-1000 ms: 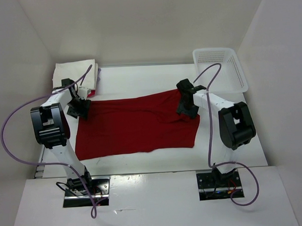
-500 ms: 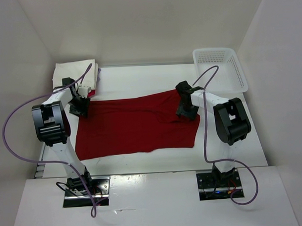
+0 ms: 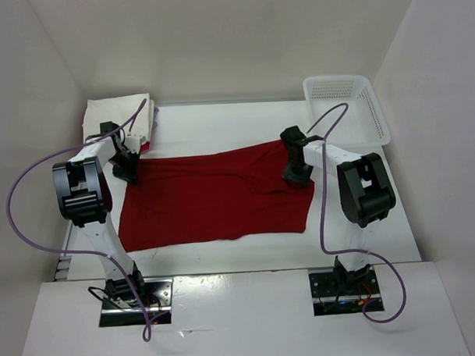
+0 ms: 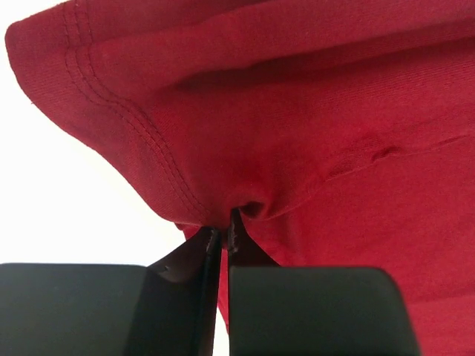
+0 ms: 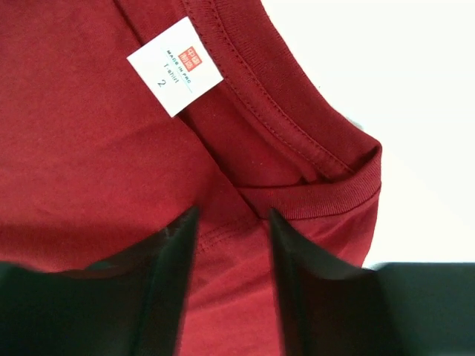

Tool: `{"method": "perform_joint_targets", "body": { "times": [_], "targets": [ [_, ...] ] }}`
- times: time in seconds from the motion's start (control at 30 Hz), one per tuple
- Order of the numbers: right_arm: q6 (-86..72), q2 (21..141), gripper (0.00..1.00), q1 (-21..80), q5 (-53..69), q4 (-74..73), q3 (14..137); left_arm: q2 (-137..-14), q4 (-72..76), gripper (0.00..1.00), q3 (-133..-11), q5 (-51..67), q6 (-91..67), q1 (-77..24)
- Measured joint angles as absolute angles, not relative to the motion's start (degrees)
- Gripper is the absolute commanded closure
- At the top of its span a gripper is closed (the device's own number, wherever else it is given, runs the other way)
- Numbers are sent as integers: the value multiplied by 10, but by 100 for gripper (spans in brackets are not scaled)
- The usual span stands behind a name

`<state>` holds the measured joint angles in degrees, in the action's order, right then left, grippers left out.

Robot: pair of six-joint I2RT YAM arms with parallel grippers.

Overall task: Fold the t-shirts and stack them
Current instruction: Fold the flattened tshirt in 1/3 of the way

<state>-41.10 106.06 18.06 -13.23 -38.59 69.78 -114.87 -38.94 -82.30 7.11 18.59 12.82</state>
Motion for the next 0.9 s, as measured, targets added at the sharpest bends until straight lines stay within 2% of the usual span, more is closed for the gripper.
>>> {"method": "perform_joint_targets", "body": {
  "times": [0.17,0.2,0.27,0.3,0.57,0.9],
  "targets": [
    [-410,1067,73,181,-129,-383,698,-1148,-396,100,-824,60,195,128],
    [-410,1067,81,181,-128,-382,698,-1148,-397,100,-825,58,195,128],
    [-410,1067,90,181,-128,-382,698,-1148,-403,100,-827,56,196,127],
    [-411,1067,99,181,-128,-382,698,-1148,-406,100,-828,54,196,126],
    [-422,1059,100,178,-149,-403,698,-1148,-435,100,-855,31,213,126],
    [-407,982,100,126,-142,-449,692,-1157,-492,100,-902,9,255,121]
  ]
}}
